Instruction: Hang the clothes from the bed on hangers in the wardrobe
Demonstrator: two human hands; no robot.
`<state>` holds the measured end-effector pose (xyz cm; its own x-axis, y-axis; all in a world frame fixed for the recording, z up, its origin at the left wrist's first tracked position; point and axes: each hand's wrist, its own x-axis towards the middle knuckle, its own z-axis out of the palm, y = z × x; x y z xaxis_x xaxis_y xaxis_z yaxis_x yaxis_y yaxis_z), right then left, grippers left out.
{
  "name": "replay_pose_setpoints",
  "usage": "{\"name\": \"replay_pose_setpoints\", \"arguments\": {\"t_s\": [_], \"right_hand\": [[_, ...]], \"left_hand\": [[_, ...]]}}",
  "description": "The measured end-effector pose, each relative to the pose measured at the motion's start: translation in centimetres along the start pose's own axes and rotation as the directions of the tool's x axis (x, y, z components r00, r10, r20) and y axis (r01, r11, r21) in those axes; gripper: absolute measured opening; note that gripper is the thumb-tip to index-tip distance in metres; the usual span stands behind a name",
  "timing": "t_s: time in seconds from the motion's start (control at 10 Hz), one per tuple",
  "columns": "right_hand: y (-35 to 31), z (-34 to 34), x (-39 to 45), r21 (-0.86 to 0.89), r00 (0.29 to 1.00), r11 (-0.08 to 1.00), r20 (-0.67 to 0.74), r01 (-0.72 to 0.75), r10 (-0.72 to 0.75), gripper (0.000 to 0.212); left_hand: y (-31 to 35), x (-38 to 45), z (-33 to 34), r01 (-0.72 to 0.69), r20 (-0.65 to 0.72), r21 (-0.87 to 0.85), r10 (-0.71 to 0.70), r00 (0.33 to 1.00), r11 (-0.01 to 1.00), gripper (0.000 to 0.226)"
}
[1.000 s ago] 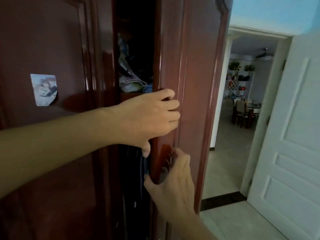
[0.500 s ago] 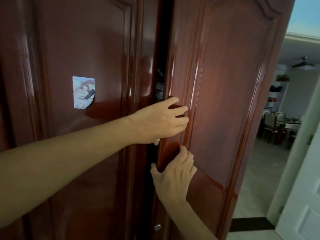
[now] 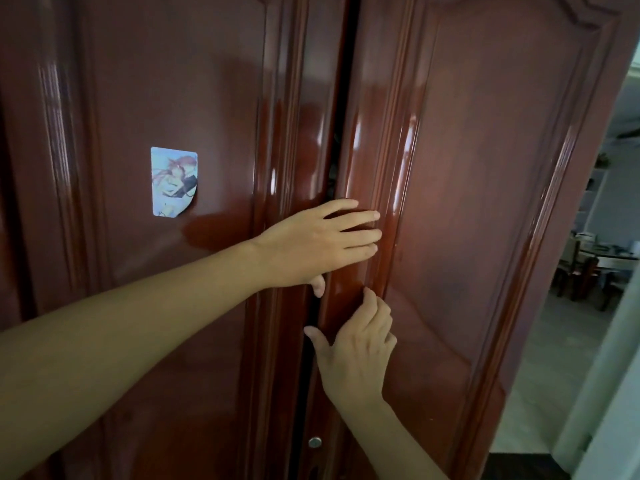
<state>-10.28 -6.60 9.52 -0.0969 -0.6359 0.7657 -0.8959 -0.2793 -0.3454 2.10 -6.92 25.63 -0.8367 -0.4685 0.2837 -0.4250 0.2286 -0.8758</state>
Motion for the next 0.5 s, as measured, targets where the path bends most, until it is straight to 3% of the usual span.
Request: {"name": "replay_pose_setpoints", "arguments": {"t_s": [0.1,0.2,0.3,0.4,0.5], "right_hand": [[-0.1,-0.3,0.6,-0.027,1.0,1.0,0.016,-0.001,0.002,0.108],[0.4,-1.3,0.9,-0.08,0.997,0.996,0.062,0.043,-0.038,0.111],[1.4,-3.4,1.6,-0.136,0.98,0.98,0.154,0.144,-0.122,0.107],[1.8,-6.3,2.9,-0.108,0.934,0.959,0.279,0.263,-0.224,0.074],[2.2,-9.5,5.4,-0.147,0.874,0.919,0.392,0.367,-0.286,0.053]], "left_hand": [[0.6,-0.3,-0.3,0.109,0.085,-0.118,-0.1,0.991,0.987,0.105],[2.2,-1.3,-0.8,0.181,0.067,-0.2,-0.171,0.983,0.963,0.1],[3.2,-3.4,-0.9,0.222,0.075,-0.346,-0.209,0.975,0.911,0.077],[3.5,-5.1,-1.5,0.327,0.168,-0.579,-0.283,0.944,0.747,0.049],[3.1,-6.6,-2.9,0.566,0.498,-0.628,-0.284,0.819,0.533,0.054]]}}
